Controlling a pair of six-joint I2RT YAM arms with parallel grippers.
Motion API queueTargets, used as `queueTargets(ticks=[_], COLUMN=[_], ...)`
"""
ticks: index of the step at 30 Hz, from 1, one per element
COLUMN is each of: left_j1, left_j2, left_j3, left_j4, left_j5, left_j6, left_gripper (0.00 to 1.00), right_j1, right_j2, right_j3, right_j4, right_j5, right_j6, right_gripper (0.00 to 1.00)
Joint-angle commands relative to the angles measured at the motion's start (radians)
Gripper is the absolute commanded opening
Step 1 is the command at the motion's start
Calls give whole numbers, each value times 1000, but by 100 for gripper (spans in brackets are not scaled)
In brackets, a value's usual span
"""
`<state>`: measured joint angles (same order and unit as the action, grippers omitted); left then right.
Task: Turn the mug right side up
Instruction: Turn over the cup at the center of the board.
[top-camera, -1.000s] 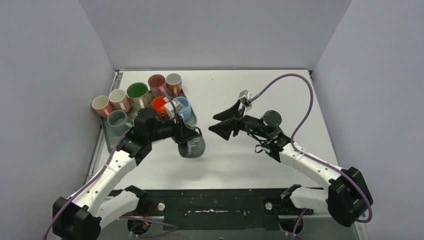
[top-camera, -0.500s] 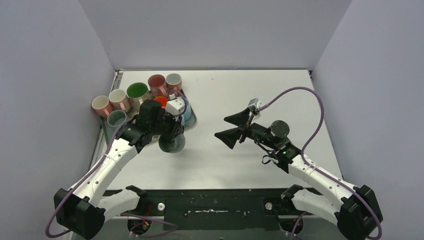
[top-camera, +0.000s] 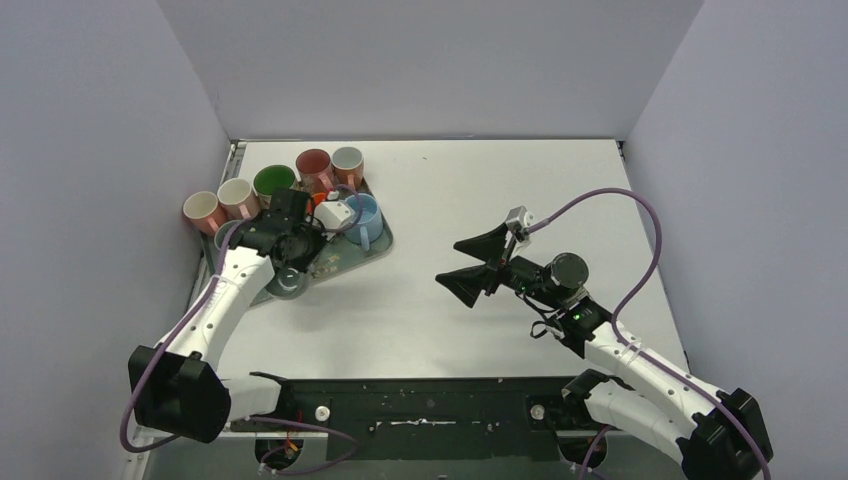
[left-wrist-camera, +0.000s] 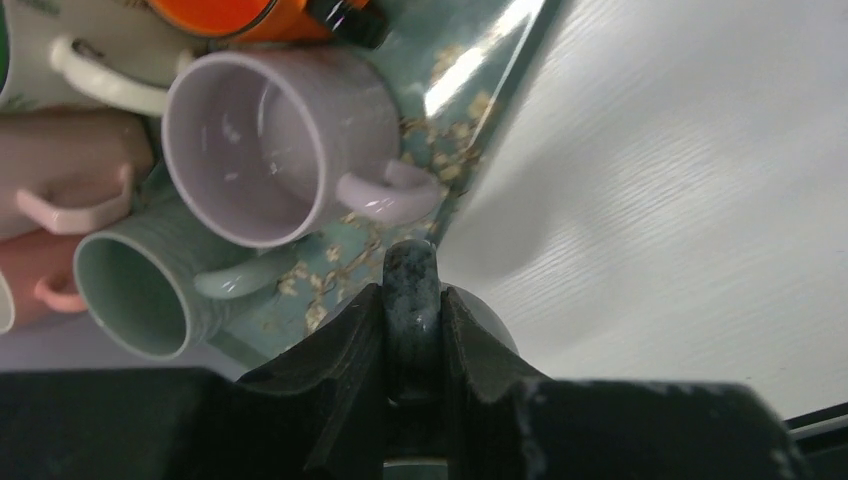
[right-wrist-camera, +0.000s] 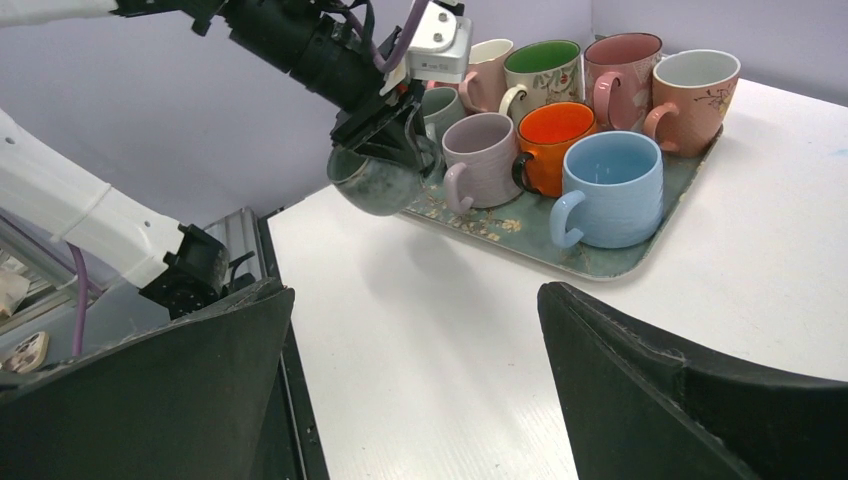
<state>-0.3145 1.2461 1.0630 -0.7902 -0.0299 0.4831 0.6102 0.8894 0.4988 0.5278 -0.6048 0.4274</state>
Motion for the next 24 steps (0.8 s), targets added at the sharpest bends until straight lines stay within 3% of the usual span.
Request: queueTargets(ticks=[1, 8, 13, 24], left_j1=[113, 227, 336, 350], left_j2=[-7, 19, 16, 25], left_j3=[57, 46, -14, -123], left_j4=[-9, 25, 121, 270], left_j5=[-5, 14, 45, -10], left_j6=[151, 288, 294, 389], left_gripper=[0, 0, 0, 0], right_j1=[5, 5, 6, 46], right_j2=[-9, -8, -21, -7], right_j3=[-10, -19, -22, -24], right_j4=[104, 100, 93, 99], right_j5=[-33, -51, -41, -16], right_j6=[39, 33, 32, 12], right_gripper=[100, 100, 100, 100])
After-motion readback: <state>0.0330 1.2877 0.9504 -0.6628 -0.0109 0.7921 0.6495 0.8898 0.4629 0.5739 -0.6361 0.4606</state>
